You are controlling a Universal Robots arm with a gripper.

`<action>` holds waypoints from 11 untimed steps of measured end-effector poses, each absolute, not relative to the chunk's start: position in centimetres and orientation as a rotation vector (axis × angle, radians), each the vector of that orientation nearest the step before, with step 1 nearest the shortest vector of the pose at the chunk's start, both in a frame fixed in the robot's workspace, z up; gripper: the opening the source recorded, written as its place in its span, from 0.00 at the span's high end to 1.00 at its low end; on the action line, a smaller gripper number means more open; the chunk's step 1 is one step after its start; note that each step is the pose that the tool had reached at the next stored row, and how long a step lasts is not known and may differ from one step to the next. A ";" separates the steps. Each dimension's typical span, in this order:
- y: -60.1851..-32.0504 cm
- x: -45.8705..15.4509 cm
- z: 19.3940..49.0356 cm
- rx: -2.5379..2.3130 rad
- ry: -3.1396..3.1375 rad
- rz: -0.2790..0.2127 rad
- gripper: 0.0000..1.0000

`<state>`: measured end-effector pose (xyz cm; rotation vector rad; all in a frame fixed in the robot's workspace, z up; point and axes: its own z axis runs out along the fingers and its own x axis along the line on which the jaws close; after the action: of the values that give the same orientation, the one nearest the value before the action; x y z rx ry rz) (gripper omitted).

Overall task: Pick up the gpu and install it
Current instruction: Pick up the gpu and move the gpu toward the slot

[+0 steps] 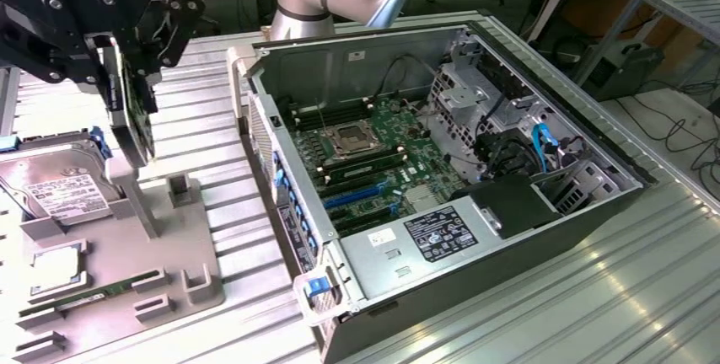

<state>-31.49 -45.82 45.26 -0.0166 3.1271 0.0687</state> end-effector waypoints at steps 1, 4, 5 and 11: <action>-45.8 -31.4 44.7 -0.017 3.127 0.067 0.72; -45.8 -28.6 44.7 -0.017 3.127 0.067 0.72; -45.8 -27.9 44.7 -0.017 3.127 0.067 0.72; -45.8 -26.7 44.7 -0.017 3.127 0.067 0.72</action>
<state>-26.69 -45.82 44.75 -0.0167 3.1271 0.0671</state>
